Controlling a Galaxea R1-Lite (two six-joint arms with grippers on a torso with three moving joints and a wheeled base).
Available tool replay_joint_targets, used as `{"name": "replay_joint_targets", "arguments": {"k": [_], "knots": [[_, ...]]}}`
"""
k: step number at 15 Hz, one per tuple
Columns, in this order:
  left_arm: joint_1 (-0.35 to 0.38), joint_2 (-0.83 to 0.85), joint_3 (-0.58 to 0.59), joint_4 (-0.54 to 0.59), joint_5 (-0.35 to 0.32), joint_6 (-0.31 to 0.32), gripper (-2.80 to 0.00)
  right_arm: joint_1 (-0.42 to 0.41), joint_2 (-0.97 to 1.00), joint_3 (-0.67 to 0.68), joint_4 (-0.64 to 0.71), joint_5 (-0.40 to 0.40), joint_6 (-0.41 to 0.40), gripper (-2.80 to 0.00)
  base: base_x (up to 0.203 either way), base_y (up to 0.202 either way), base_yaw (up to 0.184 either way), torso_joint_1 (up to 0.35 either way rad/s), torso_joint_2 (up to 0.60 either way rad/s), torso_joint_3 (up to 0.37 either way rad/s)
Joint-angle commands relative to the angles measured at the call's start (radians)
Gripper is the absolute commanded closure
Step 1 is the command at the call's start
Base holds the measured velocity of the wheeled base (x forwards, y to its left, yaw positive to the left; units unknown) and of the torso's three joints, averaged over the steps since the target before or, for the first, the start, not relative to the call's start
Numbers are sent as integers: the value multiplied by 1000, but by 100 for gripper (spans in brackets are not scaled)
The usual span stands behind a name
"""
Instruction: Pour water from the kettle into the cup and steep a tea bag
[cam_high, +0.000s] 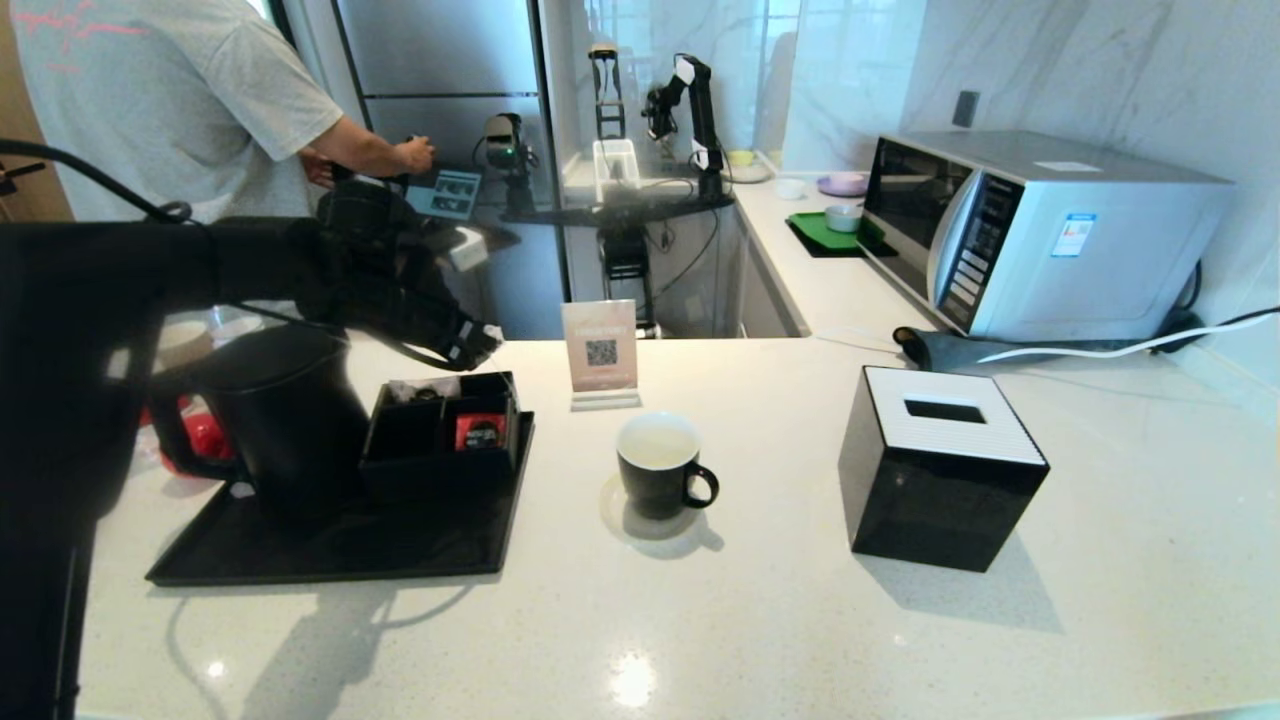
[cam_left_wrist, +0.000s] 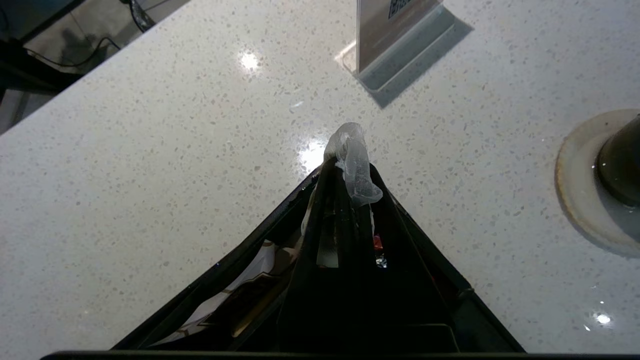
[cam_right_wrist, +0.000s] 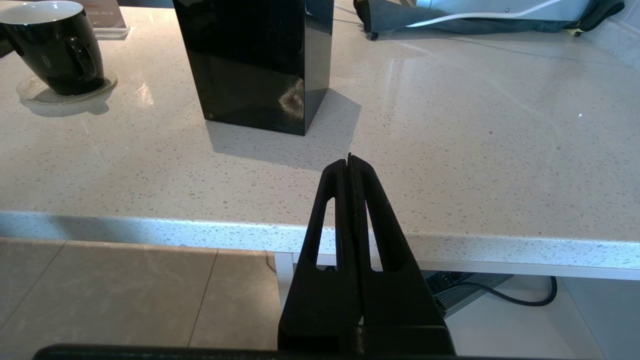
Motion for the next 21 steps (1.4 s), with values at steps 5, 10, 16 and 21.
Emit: {"name": "replay_joint_targets", "arguments": {"k": [5, 10, 16, 21], "knots": [[4, -133, 19, 5, 1, -1, 0, 0, 1, 0, 0, 1, -1, 0, 0, 0, 0, 0, 0, 0], [5, -250, 98, 4, -6, 4, 0, 0, 1, 0, 0, 1, -1, 0, 0, 0, 0, 0, 0, 0], [-24, -384, 173, 2, -10, 4, 0, 0, 1, 0, 0, 1, -1, 0, 0, 0, 0, 0, 0, 0], [-99, -442, 179, 2, -9, -1, 0, 0, 1, 0, 0, 1, -1, 0, 0, 0, 0, 0, 0, 0]]}}
